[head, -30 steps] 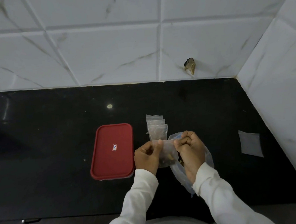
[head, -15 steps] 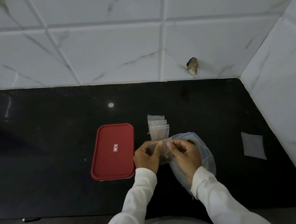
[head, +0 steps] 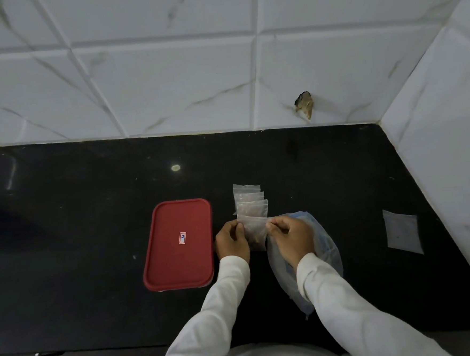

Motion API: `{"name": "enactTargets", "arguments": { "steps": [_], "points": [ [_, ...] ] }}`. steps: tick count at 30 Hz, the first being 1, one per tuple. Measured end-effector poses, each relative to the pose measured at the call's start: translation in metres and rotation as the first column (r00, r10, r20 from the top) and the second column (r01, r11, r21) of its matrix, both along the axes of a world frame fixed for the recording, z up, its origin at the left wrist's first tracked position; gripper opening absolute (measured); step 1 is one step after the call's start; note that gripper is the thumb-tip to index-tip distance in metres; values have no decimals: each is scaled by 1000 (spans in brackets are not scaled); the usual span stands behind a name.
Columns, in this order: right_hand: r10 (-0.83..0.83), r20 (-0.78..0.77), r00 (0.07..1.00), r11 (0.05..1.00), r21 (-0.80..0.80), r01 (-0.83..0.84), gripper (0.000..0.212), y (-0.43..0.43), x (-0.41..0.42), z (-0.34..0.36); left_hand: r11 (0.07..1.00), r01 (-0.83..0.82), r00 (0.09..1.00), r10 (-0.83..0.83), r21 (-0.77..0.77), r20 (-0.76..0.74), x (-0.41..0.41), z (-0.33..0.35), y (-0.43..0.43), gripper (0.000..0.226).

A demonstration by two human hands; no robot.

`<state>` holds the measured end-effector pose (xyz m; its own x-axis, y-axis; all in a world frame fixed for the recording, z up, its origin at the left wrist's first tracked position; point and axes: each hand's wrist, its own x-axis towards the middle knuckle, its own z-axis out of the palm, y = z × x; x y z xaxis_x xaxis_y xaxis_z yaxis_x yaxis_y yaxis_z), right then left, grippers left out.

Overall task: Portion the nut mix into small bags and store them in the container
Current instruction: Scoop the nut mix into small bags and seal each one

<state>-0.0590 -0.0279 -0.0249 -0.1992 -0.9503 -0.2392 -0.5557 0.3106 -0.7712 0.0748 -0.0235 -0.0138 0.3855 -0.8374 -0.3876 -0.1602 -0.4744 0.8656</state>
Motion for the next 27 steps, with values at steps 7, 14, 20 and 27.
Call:
{"name": "enactTargets", "arguments": {
  "steps": [7, 14, 20, 27],
  "points": [
    [50, -95, 994, 999, 21, -48, 13, -13, 0, 5, 999, -44, 998, 46, 31, -53, -2, 0, 1, 17],
    [44, -70, 997, 999, -9, -45, 20, -8, -3, 13, 999, -33, 996, 32, -7, -88, -4, 4, 10, 37],
    [-18, 71, 997, 998, -62, 22, 31, 8, -31, 21, 981, 120, 991, -110, -153, 76, -20, 30, 36, 47],
    [-191, 207, 960, 976, -68, 209, 12, 35, -89, 51, 870, 405, 910, -414, -279, 29, -82, 85, 36, 21]
  ]
}}
